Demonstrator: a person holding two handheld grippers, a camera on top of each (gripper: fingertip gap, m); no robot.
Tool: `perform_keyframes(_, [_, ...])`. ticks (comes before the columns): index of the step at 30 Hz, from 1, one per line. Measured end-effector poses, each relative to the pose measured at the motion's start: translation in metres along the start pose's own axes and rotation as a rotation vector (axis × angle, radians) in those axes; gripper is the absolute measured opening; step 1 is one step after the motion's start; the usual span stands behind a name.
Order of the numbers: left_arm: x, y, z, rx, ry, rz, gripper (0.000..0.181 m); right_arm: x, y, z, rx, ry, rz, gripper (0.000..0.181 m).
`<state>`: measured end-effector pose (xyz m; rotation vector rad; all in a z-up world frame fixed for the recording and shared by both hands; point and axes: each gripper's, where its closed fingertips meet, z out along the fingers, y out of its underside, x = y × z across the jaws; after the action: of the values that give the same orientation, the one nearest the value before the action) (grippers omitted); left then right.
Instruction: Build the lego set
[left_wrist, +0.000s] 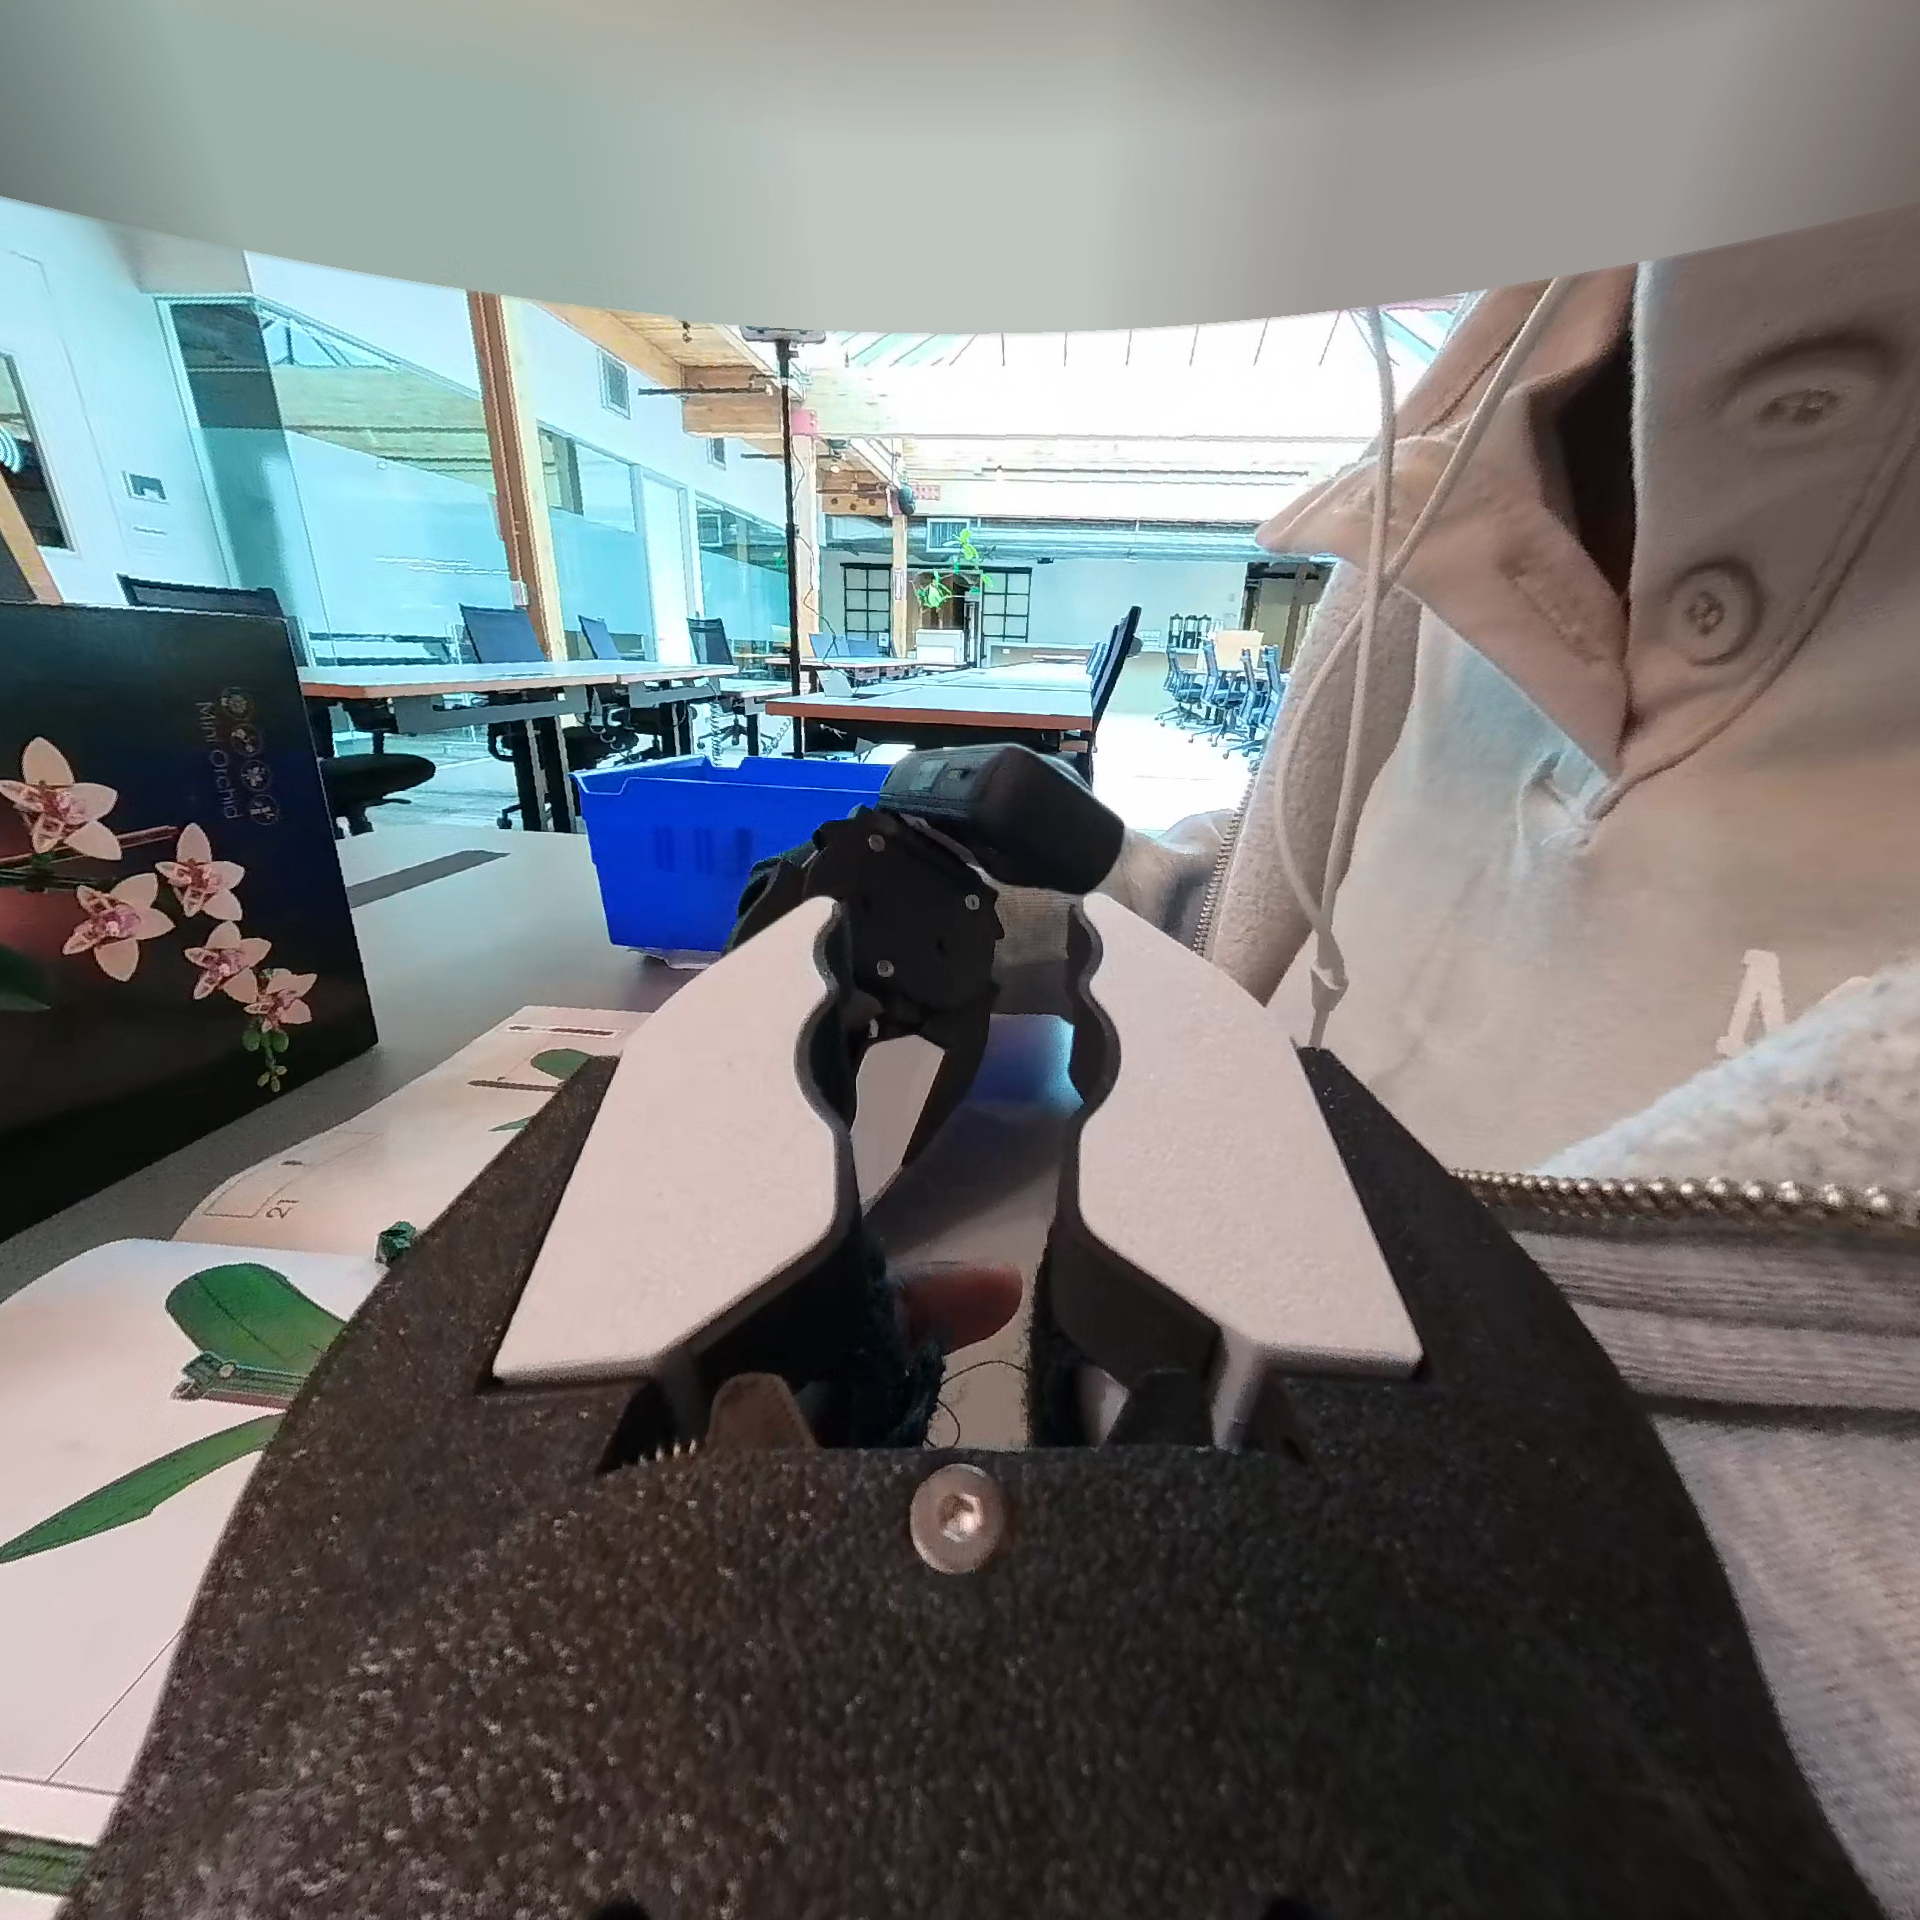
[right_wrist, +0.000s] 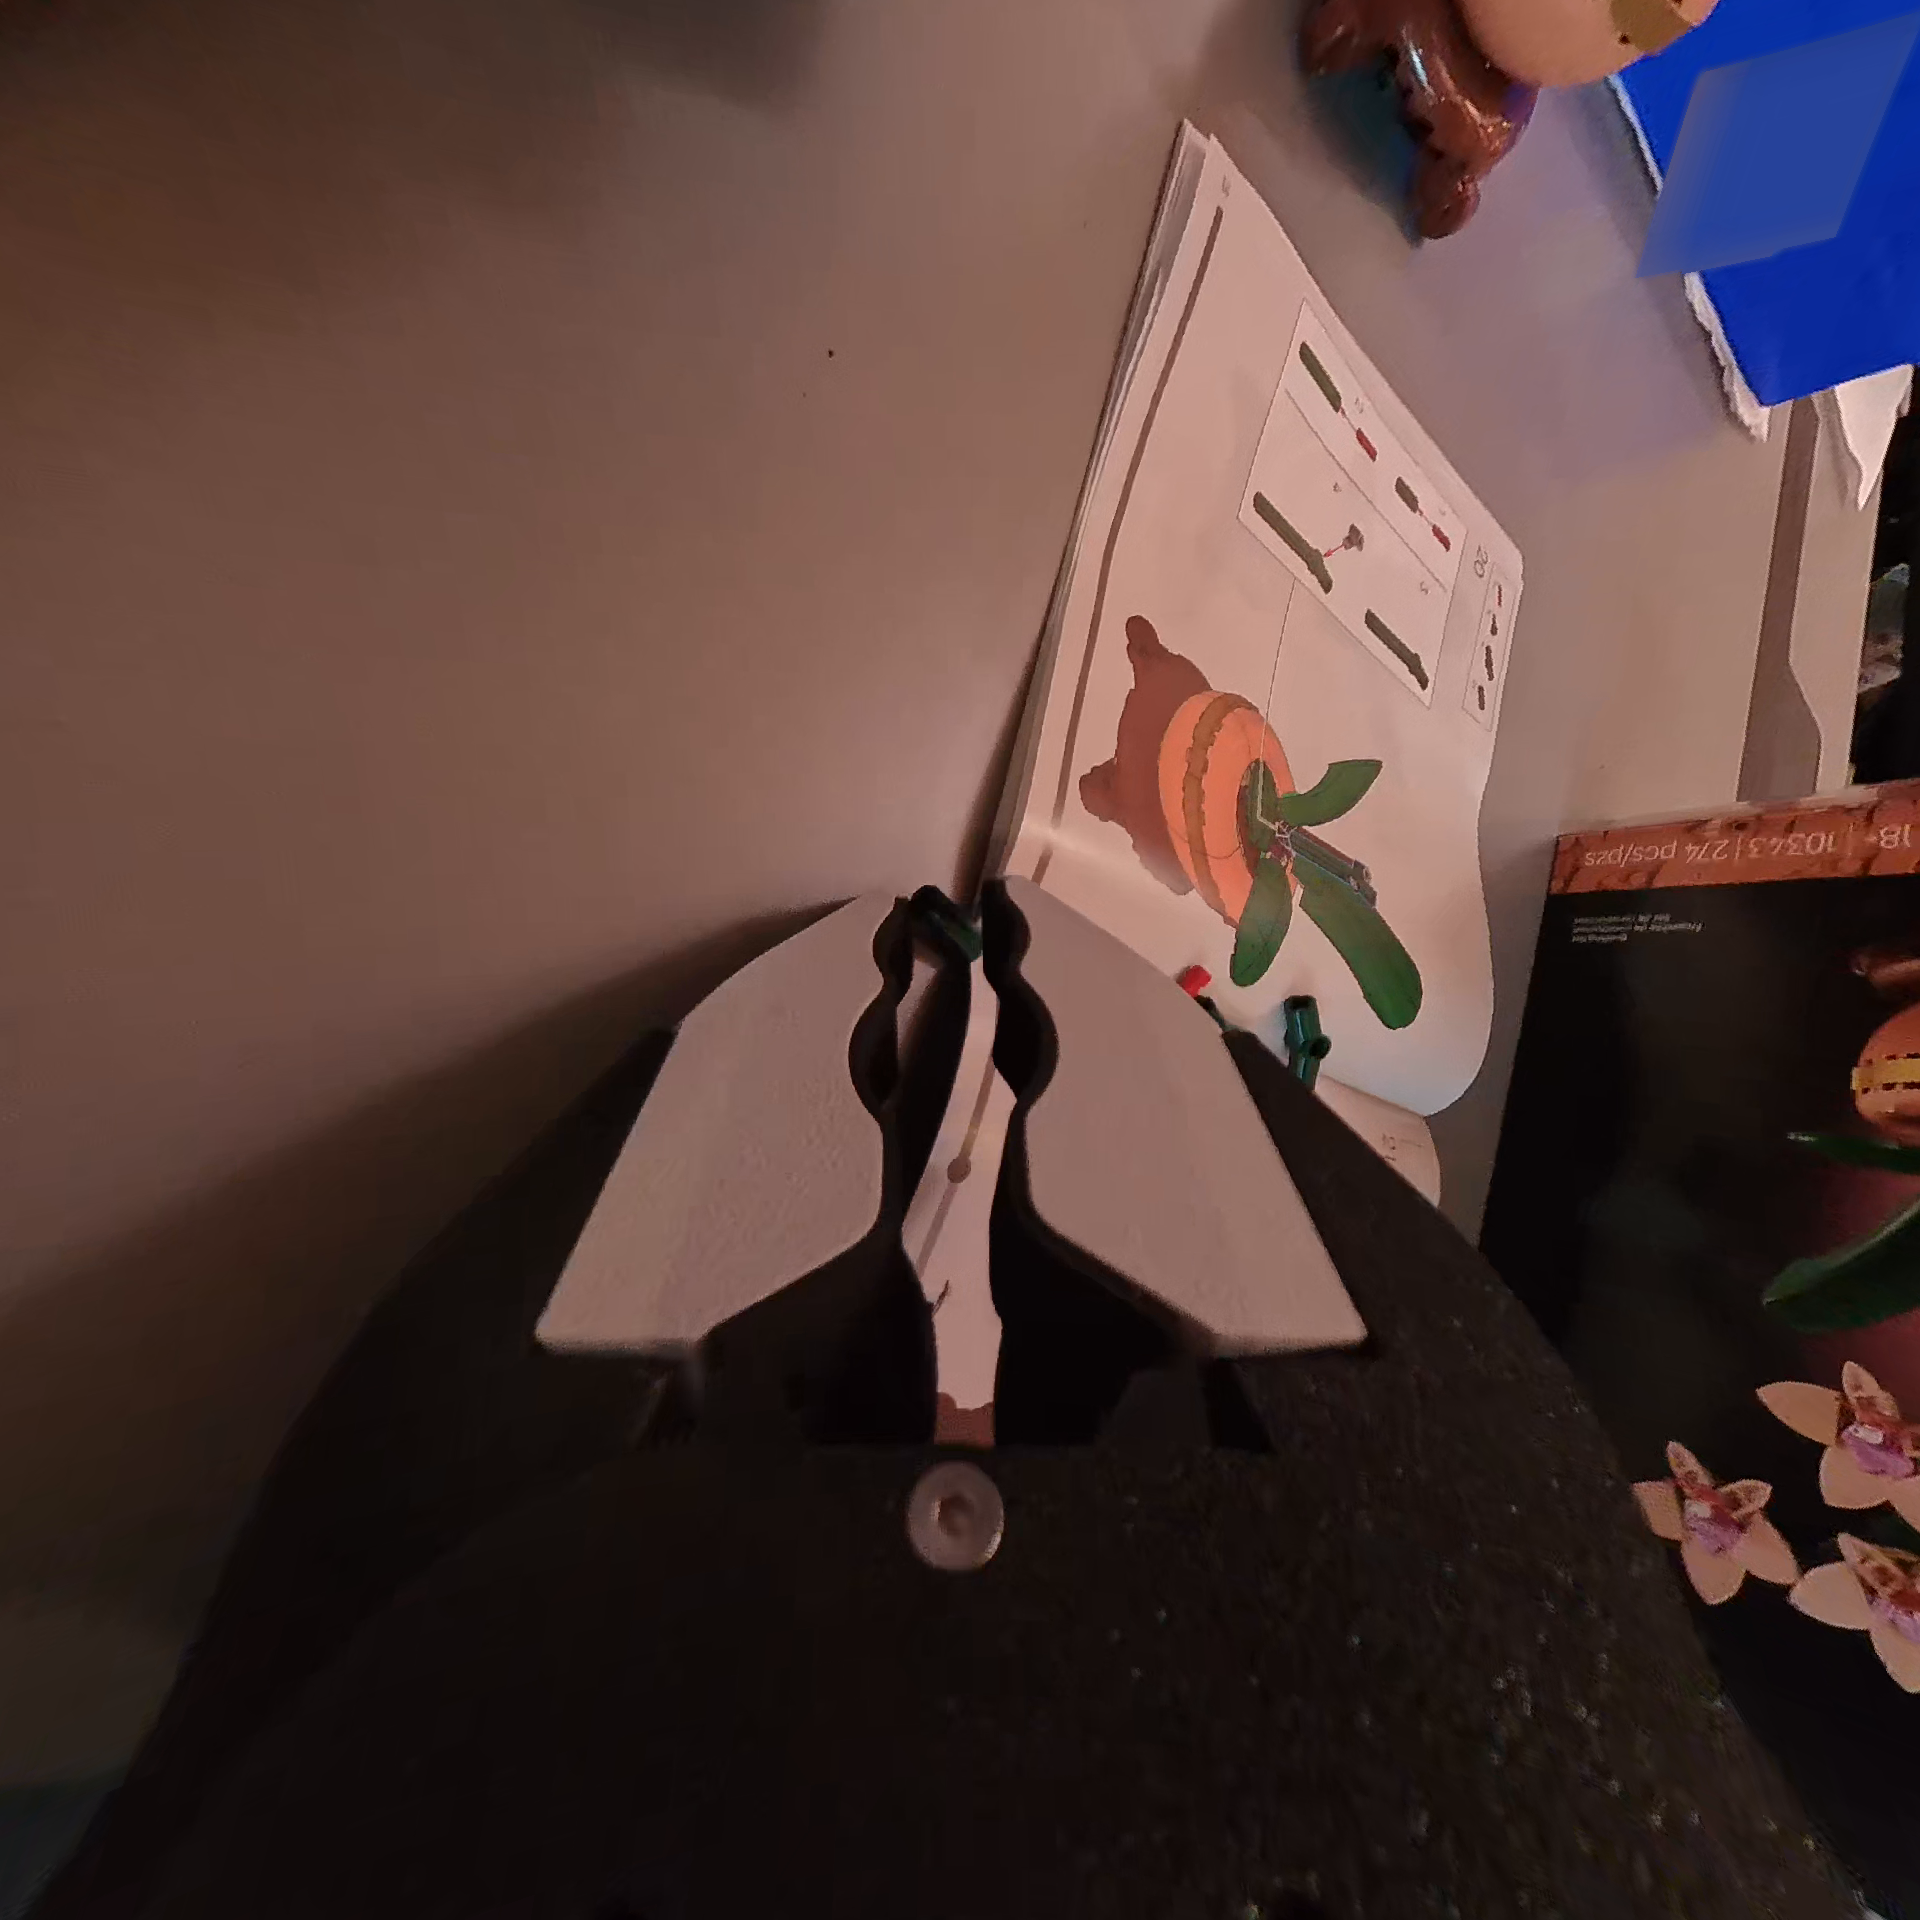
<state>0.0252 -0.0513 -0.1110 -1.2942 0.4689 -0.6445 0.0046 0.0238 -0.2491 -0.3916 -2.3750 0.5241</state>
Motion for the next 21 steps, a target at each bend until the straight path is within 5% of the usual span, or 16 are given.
perform_keyframes(13, [-0.002,0.004,0.007,-0.033,0.015,-0.004,0.038,-0.001,0.007,-0.011,0.080,-0.019,0.416,0.032])
perform_keyframes(21, [-0.002,0.012,0.017,-0.099,0.018,-0.017,0.038,0.002,0.015,-0.008,0.040,0.040,0.484,0.036])
